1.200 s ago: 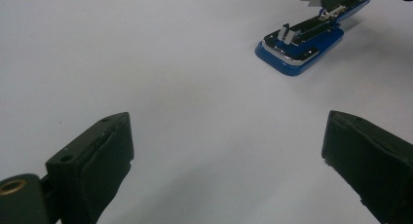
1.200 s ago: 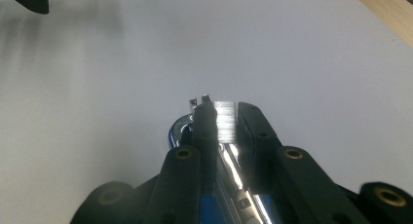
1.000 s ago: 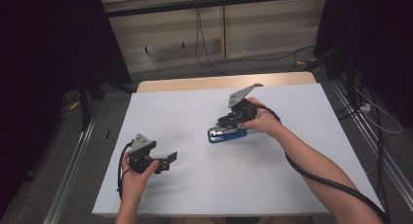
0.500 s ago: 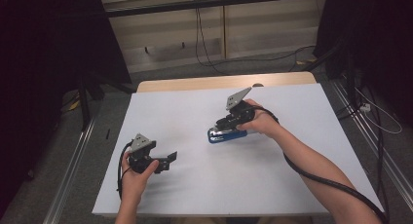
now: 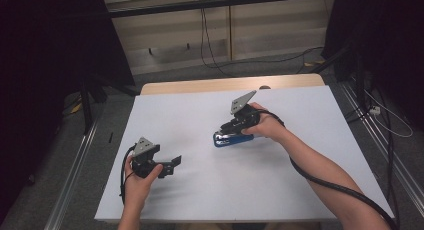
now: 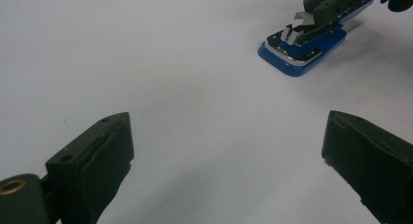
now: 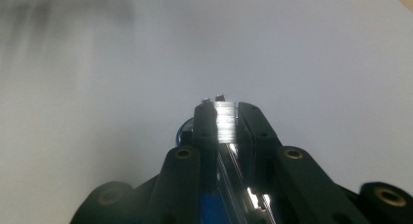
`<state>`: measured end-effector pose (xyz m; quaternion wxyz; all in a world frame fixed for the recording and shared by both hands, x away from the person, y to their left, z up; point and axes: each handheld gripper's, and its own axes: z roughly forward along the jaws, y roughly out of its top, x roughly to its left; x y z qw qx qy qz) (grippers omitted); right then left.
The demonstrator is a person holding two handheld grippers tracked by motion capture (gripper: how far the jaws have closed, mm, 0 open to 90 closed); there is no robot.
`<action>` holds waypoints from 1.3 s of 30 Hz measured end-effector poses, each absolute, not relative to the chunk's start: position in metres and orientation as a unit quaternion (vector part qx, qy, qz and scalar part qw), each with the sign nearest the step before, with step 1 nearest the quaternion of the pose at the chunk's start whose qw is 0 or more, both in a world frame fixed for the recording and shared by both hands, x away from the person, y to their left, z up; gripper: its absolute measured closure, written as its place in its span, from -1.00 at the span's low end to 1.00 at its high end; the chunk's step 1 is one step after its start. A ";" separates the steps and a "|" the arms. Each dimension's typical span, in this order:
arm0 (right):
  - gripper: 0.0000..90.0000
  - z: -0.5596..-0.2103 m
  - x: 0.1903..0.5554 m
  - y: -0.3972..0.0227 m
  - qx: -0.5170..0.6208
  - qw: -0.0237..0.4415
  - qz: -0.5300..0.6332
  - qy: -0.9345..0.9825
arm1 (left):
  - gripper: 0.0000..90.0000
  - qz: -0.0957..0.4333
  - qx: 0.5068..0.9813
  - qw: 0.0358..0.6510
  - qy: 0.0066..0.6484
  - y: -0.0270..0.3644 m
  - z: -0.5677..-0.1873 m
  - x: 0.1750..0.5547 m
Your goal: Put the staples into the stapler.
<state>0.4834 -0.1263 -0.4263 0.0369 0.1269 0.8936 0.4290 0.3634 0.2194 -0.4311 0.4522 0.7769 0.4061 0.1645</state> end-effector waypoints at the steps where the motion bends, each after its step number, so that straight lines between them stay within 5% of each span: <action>1: 0.76 -0.426 0.484 -0.126 0.128 0.037 0.429 0.894 | -0.89 0.164 0.777 0.452 0.406 0.220 -0.431 0.363; 39: 0.76 -0.427 0.486 -0.128 0.112 0.028 0.428 0.896 | -0.89 0.165 0.779 0.449 0.406 0.219 -0.432 0.364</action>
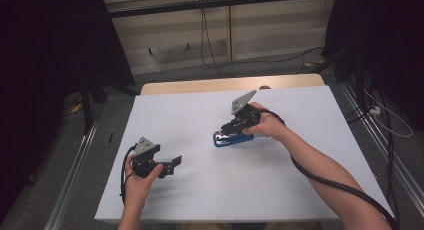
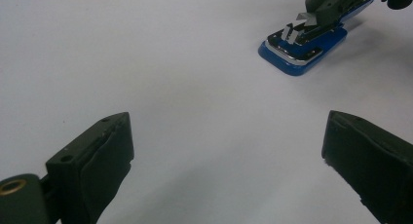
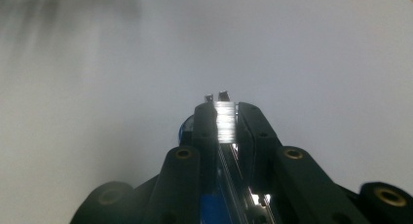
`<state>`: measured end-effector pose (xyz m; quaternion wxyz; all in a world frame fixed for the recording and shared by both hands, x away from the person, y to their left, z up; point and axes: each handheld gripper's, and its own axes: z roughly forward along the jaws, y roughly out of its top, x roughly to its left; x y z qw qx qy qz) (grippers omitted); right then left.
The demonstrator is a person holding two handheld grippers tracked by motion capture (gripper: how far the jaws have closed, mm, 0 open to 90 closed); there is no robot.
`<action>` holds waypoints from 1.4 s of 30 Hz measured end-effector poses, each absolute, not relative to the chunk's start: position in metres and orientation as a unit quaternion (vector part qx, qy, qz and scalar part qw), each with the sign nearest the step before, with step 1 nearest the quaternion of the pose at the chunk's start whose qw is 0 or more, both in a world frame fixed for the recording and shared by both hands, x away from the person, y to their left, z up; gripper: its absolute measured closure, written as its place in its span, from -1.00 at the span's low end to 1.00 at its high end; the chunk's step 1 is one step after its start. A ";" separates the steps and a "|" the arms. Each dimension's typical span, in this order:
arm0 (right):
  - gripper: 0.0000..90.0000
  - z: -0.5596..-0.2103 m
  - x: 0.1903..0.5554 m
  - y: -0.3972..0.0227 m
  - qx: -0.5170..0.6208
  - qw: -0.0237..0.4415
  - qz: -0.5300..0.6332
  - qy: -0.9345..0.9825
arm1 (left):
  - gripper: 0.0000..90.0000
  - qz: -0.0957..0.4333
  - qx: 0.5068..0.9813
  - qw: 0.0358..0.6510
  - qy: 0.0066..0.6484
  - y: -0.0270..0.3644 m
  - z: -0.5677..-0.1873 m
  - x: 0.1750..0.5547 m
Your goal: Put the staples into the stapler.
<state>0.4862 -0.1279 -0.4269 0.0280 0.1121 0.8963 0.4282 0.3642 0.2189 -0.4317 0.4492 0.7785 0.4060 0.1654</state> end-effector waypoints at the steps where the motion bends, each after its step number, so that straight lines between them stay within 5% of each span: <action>1: 0.76 -0.427 0.486 -0.128 0.111 0.026 0.429 0.896 | -0.89 0.165 0.779 0.449 0.406 0.219 -0.432 0.364; 42: 0.76 -0.427 0.492 -0.121 0.094 0.023 0.425 0.900 | -0.89 0.165 0.776 0.451 0.408 0.220 -0.432 0.365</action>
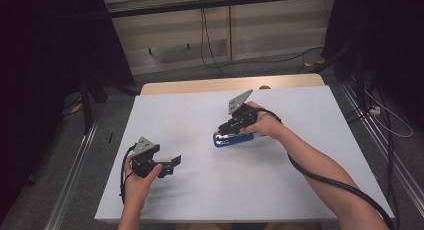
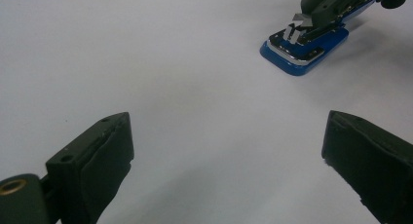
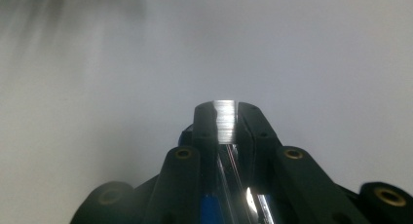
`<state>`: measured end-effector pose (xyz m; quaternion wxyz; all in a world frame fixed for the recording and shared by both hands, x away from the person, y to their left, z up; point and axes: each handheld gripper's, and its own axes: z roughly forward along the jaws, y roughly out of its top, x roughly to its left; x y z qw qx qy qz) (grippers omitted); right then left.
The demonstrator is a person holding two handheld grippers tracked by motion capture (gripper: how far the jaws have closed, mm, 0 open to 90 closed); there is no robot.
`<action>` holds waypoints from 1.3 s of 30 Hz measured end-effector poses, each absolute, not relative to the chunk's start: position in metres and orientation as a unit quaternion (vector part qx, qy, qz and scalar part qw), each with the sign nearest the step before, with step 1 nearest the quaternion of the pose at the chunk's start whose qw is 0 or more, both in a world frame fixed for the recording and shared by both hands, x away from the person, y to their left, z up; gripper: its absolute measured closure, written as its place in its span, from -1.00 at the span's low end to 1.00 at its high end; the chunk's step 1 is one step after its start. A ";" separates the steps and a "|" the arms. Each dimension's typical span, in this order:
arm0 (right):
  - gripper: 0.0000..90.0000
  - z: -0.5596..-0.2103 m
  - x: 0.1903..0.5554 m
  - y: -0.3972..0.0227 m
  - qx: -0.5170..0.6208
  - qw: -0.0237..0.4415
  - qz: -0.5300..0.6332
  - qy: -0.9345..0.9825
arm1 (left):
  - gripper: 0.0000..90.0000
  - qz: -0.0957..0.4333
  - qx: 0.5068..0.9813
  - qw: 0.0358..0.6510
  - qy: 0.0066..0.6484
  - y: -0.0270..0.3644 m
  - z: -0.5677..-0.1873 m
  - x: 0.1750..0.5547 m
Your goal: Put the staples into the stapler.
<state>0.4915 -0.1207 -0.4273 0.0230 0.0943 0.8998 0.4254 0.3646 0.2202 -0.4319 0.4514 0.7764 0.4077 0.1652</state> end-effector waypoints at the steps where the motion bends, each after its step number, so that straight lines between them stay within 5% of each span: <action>1: 0.76 -0.427 0.492 -0.121 0.094 0.023 0.424 0.901 | -0.89 0.165 0.776 0.451 0.408 0.221 -0.432 0.365; 39: 0.76 -0.433 0.494 -0.122 0.075 0.022 0.421 0.904 | -0.89 0.166 0.776 0.451 0.409 0.221 -0.432 0.365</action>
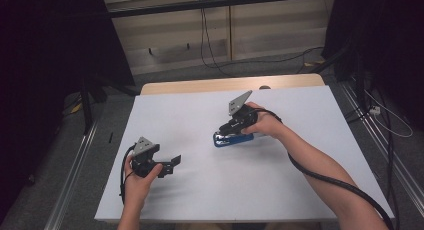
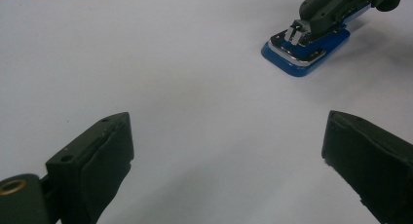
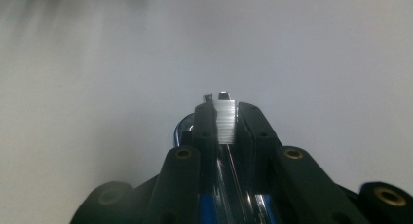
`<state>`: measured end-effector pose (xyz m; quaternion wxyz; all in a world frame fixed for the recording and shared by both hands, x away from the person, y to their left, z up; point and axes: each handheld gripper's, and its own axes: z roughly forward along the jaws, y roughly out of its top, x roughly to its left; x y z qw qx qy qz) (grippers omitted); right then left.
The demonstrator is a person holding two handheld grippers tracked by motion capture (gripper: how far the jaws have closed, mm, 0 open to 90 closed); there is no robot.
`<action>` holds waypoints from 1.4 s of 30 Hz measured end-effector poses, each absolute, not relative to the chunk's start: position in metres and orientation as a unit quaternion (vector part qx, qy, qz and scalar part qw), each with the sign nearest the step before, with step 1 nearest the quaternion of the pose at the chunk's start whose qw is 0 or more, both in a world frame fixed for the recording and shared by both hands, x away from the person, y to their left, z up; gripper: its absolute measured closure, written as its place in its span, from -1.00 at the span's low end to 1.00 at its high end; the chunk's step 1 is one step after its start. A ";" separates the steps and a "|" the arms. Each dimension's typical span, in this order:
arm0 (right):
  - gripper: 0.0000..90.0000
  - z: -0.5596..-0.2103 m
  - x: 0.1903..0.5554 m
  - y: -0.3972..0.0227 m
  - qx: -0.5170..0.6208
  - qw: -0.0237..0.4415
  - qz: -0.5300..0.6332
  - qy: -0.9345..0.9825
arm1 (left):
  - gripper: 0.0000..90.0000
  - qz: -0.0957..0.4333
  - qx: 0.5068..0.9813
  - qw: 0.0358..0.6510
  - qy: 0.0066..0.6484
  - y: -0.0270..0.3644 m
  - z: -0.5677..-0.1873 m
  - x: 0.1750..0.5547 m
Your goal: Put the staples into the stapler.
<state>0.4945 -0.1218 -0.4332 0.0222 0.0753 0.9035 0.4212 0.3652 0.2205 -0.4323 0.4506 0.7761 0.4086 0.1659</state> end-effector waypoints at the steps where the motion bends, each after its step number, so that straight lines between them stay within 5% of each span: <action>1: 0.76 -0.433 0.494 -0.122 0.075 0.022 0.422 0.903 | -0.89 0.165 0.776 0.451 0.408 0.221 -0.432 0.365; 42: 0.76 -0.433 0.498 -0.123 0.057 0.020 0.423 0.904 | -0.89 0.170 0.776 0.447 0.411 0.222 -0.432 0.365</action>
